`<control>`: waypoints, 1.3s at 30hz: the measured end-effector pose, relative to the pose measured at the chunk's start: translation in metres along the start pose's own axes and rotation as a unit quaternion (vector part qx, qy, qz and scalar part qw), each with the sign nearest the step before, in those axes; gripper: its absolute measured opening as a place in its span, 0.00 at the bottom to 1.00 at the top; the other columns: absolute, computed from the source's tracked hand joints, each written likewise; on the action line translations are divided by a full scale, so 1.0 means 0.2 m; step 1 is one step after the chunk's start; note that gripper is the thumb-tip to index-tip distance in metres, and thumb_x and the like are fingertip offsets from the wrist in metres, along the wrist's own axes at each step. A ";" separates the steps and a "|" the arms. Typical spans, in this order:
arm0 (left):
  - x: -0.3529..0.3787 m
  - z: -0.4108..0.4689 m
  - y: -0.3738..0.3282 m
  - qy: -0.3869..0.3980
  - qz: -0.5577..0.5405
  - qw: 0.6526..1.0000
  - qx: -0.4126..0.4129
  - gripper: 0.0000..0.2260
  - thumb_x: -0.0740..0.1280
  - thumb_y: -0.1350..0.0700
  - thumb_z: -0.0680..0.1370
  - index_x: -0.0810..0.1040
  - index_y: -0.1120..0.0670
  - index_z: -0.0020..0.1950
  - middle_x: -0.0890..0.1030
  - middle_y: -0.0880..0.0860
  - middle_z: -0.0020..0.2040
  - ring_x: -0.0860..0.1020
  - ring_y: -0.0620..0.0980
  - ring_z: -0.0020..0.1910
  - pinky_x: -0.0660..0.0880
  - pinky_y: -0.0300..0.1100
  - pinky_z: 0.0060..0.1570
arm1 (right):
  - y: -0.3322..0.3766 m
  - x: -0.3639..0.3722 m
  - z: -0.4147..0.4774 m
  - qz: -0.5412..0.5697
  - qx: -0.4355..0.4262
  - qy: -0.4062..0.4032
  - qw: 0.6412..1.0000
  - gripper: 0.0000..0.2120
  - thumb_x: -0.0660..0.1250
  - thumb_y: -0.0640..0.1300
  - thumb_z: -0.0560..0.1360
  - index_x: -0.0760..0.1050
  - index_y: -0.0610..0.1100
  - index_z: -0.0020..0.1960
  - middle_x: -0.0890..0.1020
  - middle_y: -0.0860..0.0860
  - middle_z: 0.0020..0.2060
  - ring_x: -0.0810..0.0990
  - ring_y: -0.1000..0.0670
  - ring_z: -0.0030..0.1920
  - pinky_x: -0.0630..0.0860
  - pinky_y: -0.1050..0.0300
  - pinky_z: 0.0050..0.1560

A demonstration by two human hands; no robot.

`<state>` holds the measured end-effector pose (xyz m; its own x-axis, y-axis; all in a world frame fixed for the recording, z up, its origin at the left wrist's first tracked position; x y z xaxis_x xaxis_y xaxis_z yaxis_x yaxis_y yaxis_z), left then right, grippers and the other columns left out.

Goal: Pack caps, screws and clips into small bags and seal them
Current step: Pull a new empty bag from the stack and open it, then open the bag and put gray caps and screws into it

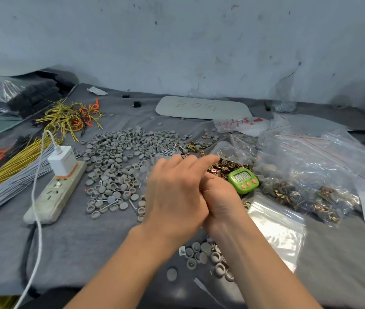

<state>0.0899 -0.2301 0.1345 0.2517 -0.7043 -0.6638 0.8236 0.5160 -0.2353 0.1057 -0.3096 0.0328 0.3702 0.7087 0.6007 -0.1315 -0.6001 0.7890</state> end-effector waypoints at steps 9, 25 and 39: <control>0.02 0.05 0.16 0.100 -0.091 0.990 0.032 0.28 0.73 0.64 0.63 0.83 0.45 0.61 0.79 0.44 0.64 0.73 0.47 0.67 0.70 0.50 0.68 | 0.01 0.00 0.07 -0.013 -0.007 -0.017 1.000 0.25 0.52 0.21 0.74 0.82 0.40 0.35 0.81 0.44 0.37 0.80 0.50 0.41 0.73 0.60 0.40; 0.02 0.03 0.35 0.101 0.055 0.993 0.017 0.25 0.74 0.61 0.68 0.79 0.47 0.64 0.83 0.48 0.57 0.78 0.50 0.63 0.51 0.54 0.81 | 0.01 0.14 0.06 -0.022 0.079 0.125 0.989 0.11 0.68 0.30 0.71 0.84 0.35 0.52 0.85 0.41 0.45 0.85 0.48 0.41 0.85 0.55 0.43; 0.07 0.04 0.74 0.132 0.049 0.981 -0.136 0.29 0.79 0.40 0.67 0.70 0.40 0.63 0.80 0.42 0.58 0.76 0.45 0.62 0.43 0.46 0.79 | -0.01 -0.04 0.16 -0.789 0.002 -0.042 0.613 0.12 0.67 0.35 0.76 0.80 0.53 0.45 0.83 0.49 0.46 0.82 0.46 0.46 0.82 0.51 0.47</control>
<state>0.2195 -0.1676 0.0965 0.1525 -0.5131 -0.8447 0.6274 0.7106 -0.3184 0.1328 -0.3272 0.0226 0.0801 0.3854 -0.9193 0.4534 0.8072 0.3779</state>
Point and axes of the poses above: each hand's wrist, its own z-axis towards the middle knuckle, its own x-axis out of the palm, y = z × x, the point moved 9 cm from there along z, towards the middle knuckle
